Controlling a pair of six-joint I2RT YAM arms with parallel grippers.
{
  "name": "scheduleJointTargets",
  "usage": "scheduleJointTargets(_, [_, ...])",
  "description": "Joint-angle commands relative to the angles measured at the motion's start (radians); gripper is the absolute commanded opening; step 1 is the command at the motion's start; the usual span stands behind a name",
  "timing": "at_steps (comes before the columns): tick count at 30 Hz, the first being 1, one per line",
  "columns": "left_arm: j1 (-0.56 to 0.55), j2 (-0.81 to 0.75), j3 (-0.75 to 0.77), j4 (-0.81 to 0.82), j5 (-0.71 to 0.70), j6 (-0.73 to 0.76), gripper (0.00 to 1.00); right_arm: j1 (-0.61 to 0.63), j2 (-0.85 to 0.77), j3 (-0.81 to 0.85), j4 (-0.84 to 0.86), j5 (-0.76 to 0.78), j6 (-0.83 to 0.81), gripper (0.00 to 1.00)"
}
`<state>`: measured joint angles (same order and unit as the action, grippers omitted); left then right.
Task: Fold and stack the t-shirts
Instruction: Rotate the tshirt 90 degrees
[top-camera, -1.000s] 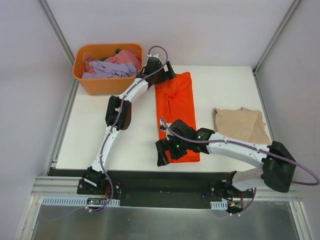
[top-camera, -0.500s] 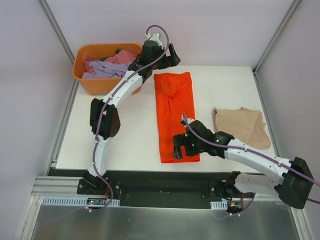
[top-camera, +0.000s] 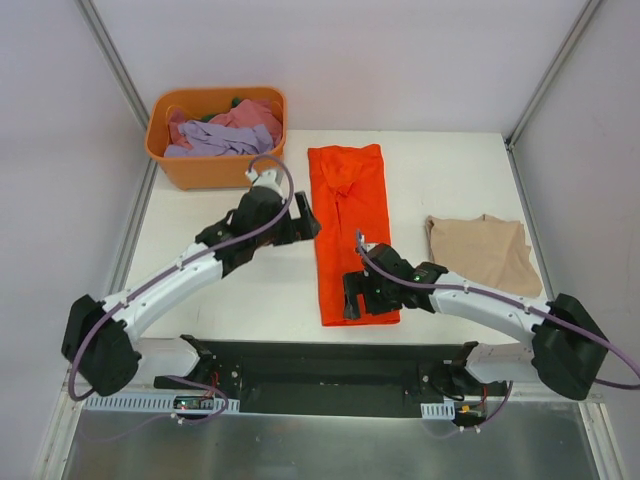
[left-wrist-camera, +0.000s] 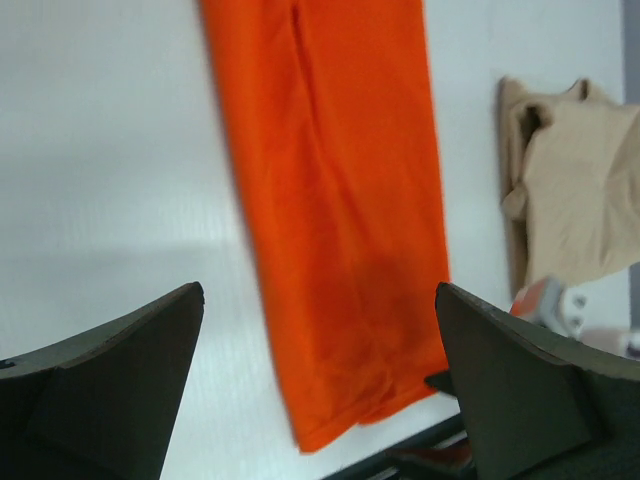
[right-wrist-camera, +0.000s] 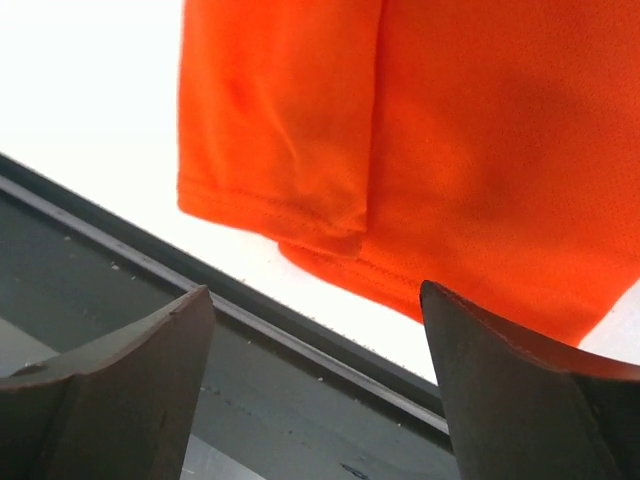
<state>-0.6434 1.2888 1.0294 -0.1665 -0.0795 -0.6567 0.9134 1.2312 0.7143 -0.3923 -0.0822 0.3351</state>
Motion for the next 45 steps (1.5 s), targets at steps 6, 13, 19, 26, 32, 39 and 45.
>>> scheduleJointTargets(6, [-0.068, -0.333, -0.396, -0.028, -0.042, -0.168, 0.99, -0.022, 0.137, 0.057, 0.081, -0.010, 0.038, 0.68])
scheduleJointTargets(13, [-0.068, -0.384, -0.420, -0.068, -0.088, -0.156, 0.99, -0.024, 0.103, 0.031, 0.096, -0.056, 0.062, 0.60])
scheduleJointTargets(19, [-0.068, -0.358, -0.400, -0.088, -0.120, -0.130, 0.99, -0.021, 0.125, 0.030, 0.090, -0.044, 0.090, 0.52])
scheduleJointTargets(26, [-0.068, -0.375, -0.411, -0.096, -0.134, -0.121, 0.99, -0.018, 0.129, 0.016, 0.138, -0.088, 0.116, 0.32])
scheduleJointTargets(32, [-0.068, -0.402, -0.425, -0.099, -0.137, -0.124, 0.99, -0.016, 0.165, 0.034, 0.124, -0.113, 0.120, 0.16])
scheduleJointTargets(39, [-0.067, -0.422, -0.431, -0.102, -0.134, -0.121, 0.99, -0.005, 0.142, 0.037, 0.194, -0.182, 0.148, 0.00])
scheduleJointTargets(45, [-0.068, -0.424, -0.431, -0.100, -0.135, -0.110, 0.99, 0.004, 0.096, 0.060, 0.097, -0.096, 0.140, 0.02])
